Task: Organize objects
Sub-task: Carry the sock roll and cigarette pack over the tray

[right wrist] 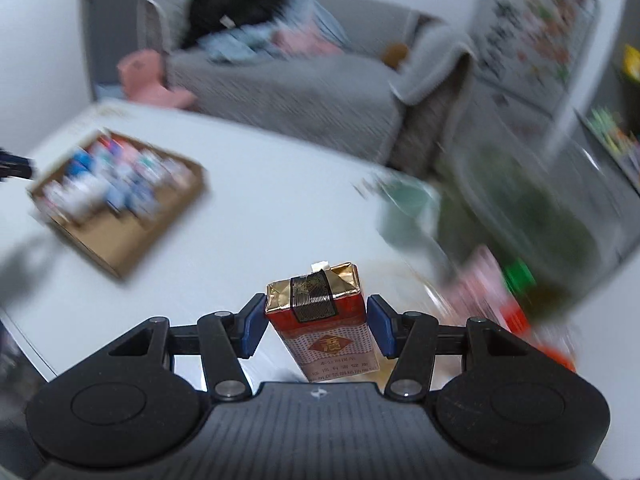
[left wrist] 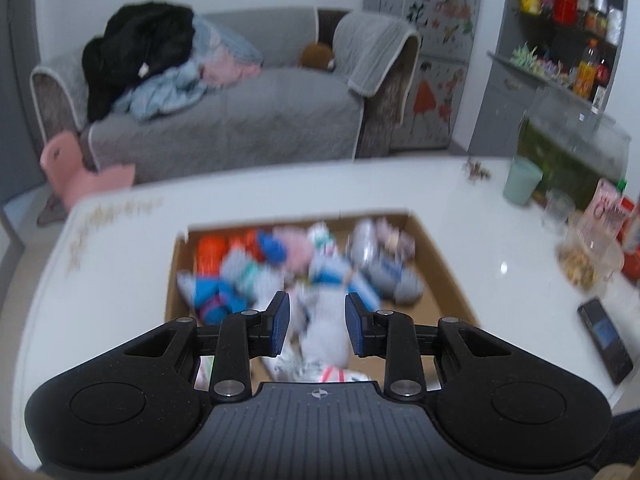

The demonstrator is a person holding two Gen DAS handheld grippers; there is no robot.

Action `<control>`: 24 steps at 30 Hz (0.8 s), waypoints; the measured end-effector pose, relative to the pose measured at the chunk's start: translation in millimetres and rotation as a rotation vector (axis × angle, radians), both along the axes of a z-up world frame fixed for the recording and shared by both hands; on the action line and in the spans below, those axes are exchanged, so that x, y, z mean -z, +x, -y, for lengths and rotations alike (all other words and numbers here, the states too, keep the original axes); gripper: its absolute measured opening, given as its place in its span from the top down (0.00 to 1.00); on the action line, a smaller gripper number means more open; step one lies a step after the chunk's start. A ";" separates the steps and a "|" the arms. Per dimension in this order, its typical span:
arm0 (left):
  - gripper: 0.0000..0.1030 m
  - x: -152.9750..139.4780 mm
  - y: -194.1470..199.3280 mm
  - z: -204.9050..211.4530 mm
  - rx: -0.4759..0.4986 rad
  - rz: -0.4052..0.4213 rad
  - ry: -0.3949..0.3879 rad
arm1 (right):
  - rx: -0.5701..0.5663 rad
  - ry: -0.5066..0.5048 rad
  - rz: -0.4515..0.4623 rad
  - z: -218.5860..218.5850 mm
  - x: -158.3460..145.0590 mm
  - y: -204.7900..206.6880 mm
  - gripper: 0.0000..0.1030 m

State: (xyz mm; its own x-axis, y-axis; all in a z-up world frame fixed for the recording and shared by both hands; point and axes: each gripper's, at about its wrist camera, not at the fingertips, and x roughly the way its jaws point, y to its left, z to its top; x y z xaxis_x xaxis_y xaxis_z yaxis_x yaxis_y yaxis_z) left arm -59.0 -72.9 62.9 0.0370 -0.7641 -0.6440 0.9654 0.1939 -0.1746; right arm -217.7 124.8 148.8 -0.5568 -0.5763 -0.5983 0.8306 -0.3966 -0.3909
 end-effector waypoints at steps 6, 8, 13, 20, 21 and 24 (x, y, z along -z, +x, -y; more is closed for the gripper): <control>0.64 -8.9 -1.5 27.1 0.054 0.031 -0.031 | -0.141 -0.079 0.072 89.6 14.1 21.9 0.51; 0.64 0.6 -2.9 30.1 0.077 0.029 -0.012 | -0.162 -0.084 0.113 115.1 25.0 26.3 0.51; 0.64 37.1 -3.0 30.4 0.092 0.019 0.080 | -0.176 -0.018 0.197 169.6 55.3 39.3 0.51; 0.64 87.4 -4.0 29.3 0.110 -0.045 0.250 | -0.128 0.138 0.249 214.6 101.6 46.2 0.51; 0.61 91.8 -4.0 28.6 0.115 -0.049 0.266 | -0.123 0.148 0.247 216.9 105.2 47.0 0.51; 0.61 99.1 -1.5 29.0 0.126 -0.073 0.288 | -0.120 0.140 0.264 217.6 110.3 50.3 0.51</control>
